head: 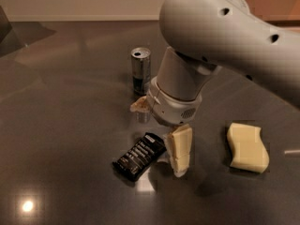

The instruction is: Pick rxbar chocolate

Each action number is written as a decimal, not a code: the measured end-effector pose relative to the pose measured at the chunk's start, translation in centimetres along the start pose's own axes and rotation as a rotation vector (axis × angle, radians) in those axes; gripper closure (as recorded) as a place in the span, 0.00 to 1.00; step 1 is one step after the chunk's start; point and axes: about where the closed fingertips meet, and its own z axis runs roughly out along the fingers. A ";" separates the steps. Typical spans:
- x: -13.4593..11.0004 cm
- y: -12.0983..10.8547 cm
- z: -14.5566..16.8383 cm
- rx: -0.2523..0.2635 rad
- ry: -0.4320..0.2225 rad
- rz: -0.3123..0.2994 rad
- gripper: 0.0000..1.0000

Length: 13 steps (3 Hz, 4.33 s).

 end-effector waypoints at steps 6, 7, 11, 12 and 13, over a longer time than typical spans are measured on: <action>-1.2 0.8 3.6 -0.165 0.006 -0.127 0.64; -1.2 0.8 3.5 -0.165 0.006 -0.126 0.88; 0.5 -0.6 -5.6 -0.073 -0.105 0.037 1.00; 1.2 -1.9 -9.7 -0.013 -0.155 0.091 1.00; 1.1 -3.4 -12.7 0.049 -0.181 0.099 1.00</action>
Offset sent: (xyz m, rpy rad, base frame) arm -0.0014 0.0124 -0.0304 -0.0358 0.0541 0.1174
